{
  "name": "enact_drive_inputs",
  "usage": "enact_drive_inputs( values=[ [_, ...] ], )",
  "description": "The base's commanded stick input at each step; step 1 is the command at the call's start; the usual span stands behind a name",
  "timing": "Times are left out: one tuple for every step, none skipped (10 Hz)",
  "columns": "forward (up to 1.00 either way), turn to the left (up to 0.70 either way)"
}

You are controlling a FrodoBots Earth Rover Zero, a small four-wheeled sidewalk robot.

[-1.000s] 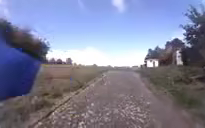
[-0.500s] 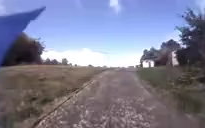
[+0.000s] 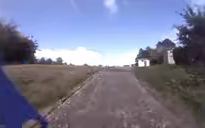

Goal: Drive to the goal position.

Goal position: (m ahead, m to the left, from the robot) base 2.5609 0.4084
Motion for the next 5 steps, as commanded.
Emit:
enact_drive_inputs(
  values=[
    [1.0,0.0],
    [1.0,0.0],
    [1.0,0.0],
    [1.0,0.0],
    [1.0,0.0]
  ],
)
